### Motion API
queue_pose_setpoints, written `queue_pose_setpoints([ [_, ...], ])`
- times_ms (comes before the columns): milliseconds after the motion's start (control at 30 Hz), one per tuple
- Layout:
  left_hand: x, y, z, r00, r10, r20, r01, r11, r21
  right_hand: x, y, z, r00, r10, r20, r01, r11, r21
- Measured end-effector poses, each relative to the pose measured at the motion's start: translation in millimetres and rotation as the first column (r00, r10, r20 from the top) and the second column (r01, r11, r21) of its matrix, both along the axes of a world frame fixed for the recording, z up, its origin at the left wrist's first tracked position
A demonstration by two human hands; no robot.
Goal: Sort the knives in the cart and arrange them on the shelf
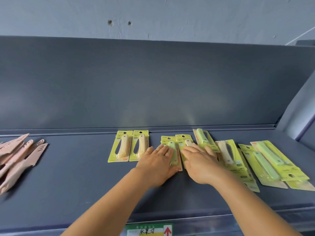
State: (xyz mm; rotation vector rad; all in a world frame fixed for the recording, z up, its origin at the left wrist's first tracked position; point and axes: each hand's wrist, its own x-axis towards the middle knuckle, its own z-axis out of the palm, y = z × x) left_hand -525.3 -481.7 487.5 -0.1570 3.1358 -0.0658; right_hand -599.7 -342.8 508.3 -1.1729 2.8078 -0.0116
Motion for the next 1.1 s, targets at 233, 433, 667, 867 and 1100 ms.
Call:
queue_pose_setpoints([
  [233,-1,-25,3,0.997,0.070,0.010,-0.071,0.996,0.052,-3,-31,-2,0.997,0.073,0.034,-0.071,0.996,-0.044],
  [433,-1,-44,1,0.995,0.093,0.038,-0.096,0.990,0.101,-6,-49,-5,0.996,0.065,0.056,-0.063,0.997,-0.039],
  [667,1,-50,4,0.995,0.079,0.052,-0.084,0.992,0.090,-5,-57,-5,0.990,0.057,0.133,-0.041,0.992,-0.121],
  [867,5,-53,5,0.994,0.102,0.043,-0.104,0.993,0.055,2,-60,-5,0.988,0.036,0.148,-0.011,0.986,-0.169],
  [1100,3,-52,1,0.997,0.065,0.048,-0.069,0.995,0.078,5,-58,-5,0.991,-0.005,0.132,0.023,0.990,-0.140],
])
